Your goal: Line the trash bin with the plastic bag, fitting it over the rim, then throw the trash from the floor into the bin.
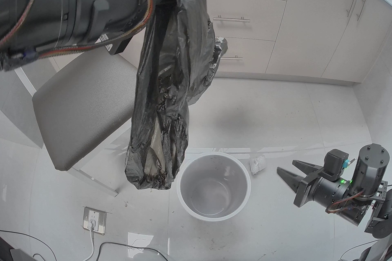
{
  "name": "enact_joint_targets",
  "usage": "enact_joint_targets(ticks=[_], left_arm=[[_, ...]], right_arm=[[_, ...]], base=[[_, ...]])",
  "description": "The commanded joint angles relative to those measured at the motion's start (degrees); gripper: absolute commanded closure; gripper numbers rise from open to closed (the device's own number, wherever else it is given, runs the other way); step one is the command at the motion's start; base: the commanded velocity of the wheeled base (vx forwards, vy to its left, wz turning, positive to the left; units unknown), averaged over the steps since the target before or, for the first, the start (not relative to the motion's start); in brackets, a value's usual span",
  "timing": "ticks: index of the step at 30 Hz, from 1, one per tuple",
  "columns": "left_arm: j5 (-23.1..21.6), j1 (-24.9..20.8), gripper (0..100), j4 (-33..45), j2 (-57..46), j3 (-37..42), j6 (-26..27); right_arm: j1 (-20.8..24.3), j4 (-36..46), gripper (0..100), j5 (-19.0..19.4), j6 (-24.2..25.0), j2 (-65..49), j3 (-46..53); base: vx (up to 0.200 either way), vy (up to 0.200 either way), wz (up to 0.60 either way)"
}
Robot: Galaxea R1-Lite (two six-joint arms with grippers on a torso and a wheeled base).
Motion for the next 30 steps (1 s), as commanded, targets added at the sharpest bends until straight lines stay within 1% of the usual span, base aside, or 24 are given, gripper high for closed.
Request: enact_joint_targets(ticks=[1, 2, 3, 5, 6, 8, 9, 10, 14, 16, 17, 18, 20, 22, 23, 30], left_arm=[[0.1, -2.1, 100, 0.1, 1.1, -1.8, 0.3], [0.1, -2.1, 100, 0.1, 1.3, -2.2, 0.3], [0.1, -2.1, 100, 0.1, 1.4, -2.3, 0.3], [0.0, -2.0, 100, 0.1, 1.8, -2.8, 0.3], [0.0, -2.0, 100, 0.1, 1.8, -2.8, 0.3], [0.0, -2.0, 100, 0.1, 1.8, -2.8, 0.3], [0.0, -2.0, 100, 0.1, 1.8, -2.8, 0.3], [0.0, -2.0, 100, 0.2, 1.8, -2.8, 0.3], [0.0, -2.0, 100, 0.4, 1.7, -2.7, 0.3], [0.0, -2.0, 100, 0.4, 1.8, -2.6, 0.3], [0.0, -2.0, 100, 0.4, 1.8, -2.5, 0.3], [0.0, -2.0, 100, 0.4, 1.8, -2.5, 0.3], [0.0, -2.0, 100, 0.4, 1.8, -2.4, 0.2], [0.0, -2.0, 100, 0.4, 1.9, -2.3, 0.2], [0.0, -2.0, 100, 0.3, 1.9, -2.3, 0.2], [0.0, -1.7, 100, 0.3, 2.1, -2.2, 0.2]], right_arm=[[4.4, -1.4, 0, -0.2, -0.5, 5.8, -0.9], [5.7, -1.5, 0, -0.2, -0.8, 6.5, -1.2], [5.9, -1.5, 0, -0.2, -1.0, 6.6, -1.3], [7.8, -1.6, 0, -0.4, -3.0, 8.8, -2.7], [7.8, -1.6, 0, -0.4, -3.0, 8.8, -2.7], [8.2, -1.7, 0, -0.8, -5.6, 11.3, -6.6], [8.2, -1.7, 0, -0.8, -5.6, 11.3, -6.6], [8.6, -1.7, 0, -0.9, -6.5, 13.5, -9.9], [9.0, -1.7, 0, -1.0, -6.6, 17.5, -16.4], [9.9, -1.7, 0, -1.0, -6.6, 18.1, -17.6], [11.0, -1.6, 0, -1.0, -6.6, 18.2, -18.3], [11.0, -1.6, 0, -1.0, -6.6, 18.2, -18.3], [13.5, -1.6, 0, -1.0, -6.6, 18.4, -18.3], [14.3, -1.5, 0, -1.0, -6.6, 18.4, -18.3], [15.8, -1.5, 0, -1.3, -6.5, 18.3, -17.9], [19.4, -1.3, 0, -1.4, -6.6, 18.0, -15.7]], base=[[0.0, 0.0, 0.0], [0.0, 0.0, 0.0], [0.0, 0.0, 0.0], [0.0, 0.0, 0.0], [0.0, 0.0, 0.0], [0.0, 0.0, 0.0], [0.0, 0.0, 0.0], [0.0, 0.0, 0.0], [0.0, 0.0, 0.0], [0.0, 0.0, 0.0], [0.0, 0.0, 0.0], [0.0, 0.0, 0.0], [0.0, 0.0, 0.0], [0.0, 0.0, 0.0], [0.0, 0.0, 0.0], [0.0, 0.0, 0.0]])
